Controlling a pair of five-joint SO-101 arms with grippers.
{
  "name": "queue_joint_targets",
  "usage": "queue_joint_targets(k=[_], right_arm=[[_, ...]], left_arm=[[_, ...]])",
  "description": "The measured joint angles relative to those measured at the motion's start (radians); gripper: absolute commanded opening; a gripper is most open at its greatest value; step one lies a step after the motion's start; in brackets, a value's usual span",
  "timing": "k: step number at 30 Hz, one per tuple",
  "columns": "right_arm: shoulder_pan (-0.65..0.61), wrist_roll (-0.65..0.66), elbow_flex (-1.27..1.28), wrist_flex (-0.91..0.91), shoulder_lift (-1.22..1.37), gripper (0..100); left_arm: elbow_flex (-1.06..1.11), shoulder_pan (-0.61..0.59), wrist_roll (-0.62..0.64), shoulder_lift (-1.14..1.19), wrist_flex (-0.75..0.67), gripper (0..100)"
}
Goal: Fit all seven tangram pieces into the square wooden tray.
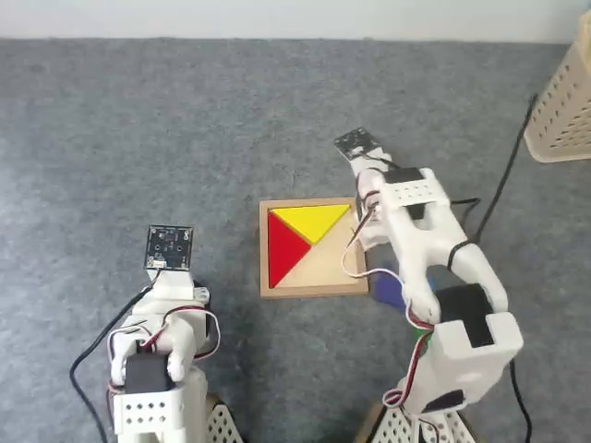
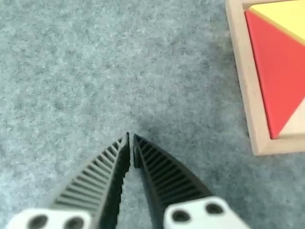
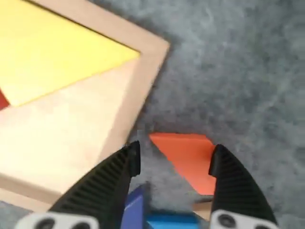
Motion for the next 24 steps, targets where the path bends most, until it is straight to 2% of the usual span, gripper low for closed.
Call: queue_joint_targets(k=[10,13,16,19,24], right_arm=[[0.002,-0.012,0.026,0.002,-0.044,23.1],[0.020,-0.012,0.086,0.006,-0.109,23.1],[0.014,-0.009,0.198,-0.064,-0.221,20.4],[0.020,0.052,0.327,-0.135,-0.345,14.9],[0.020,0.219,0.391,-0.149,-0.433,14.7]], left_arm=[[0.000,-0.002,0.000,0.000,0.000,1],[0.000,-0.002,0.000,0.000,0.000,1],[0.000,-0.002,0.000,0.000,0.000,1],[0.000,-0.002,0.000,0.000,0.000,1],[0.000,0.000,0.000,0.000,0.000,1]])
